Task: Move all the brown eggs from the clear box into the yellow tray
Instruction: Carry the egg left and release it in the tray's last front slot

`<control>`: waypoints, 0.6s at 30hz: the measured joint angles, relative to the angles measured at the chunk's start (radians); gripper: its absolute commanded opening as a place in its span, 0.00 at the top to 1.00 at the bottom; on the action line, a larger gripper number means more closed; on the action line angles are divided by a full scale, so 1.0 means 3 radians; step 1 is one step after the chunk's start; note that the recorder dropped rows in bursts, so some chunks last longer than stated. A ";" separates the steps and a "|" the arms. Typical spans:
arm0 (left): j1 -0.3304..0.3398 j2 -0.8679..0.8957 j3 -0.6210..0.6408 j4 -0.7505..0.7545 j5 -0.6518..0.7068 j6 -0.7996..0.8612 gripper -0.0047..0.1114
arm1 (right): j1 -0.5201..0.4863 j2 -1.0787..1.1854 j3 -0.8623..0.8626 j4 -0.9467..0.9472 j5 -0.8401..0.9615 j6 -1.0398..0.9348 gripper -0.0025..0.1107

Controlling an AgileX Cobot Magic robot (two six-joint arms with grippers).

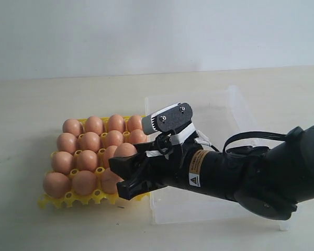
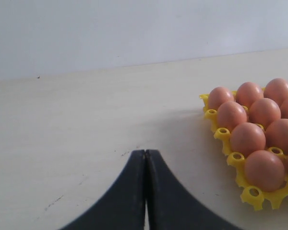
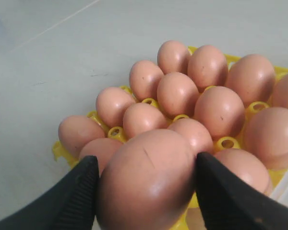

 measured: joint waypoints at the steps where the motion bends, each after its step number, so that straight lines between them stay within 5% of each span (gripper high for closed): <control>1: 0.0000 0.0000 0.0000 0.0000 0.0000 0.0000 0.96 | 0.0000 0.0014 0.0000 0.0030 0.0000 0.0000 0.98; 14: 0.0000 0.0000 0.0000 0.0000 0.0000 0.0000 0.96 | 0.0000 0.0123 0.0000 0.0310 0.0226 -0.0086 0.98; 17: 0.0000 0.0000 0.0000 0.0000 0.0000 0.0000 0.96 | 0.0000 0.0174 0.0006 0.0407 0.0140 -0.0086 0.85; 18: 0.0000 0.0000 0.0000 0.0000 0.0000 0.0000 0.96 | 0.0000 0.0180 0.0006 0.0416 0.0139 -0.0086 0.74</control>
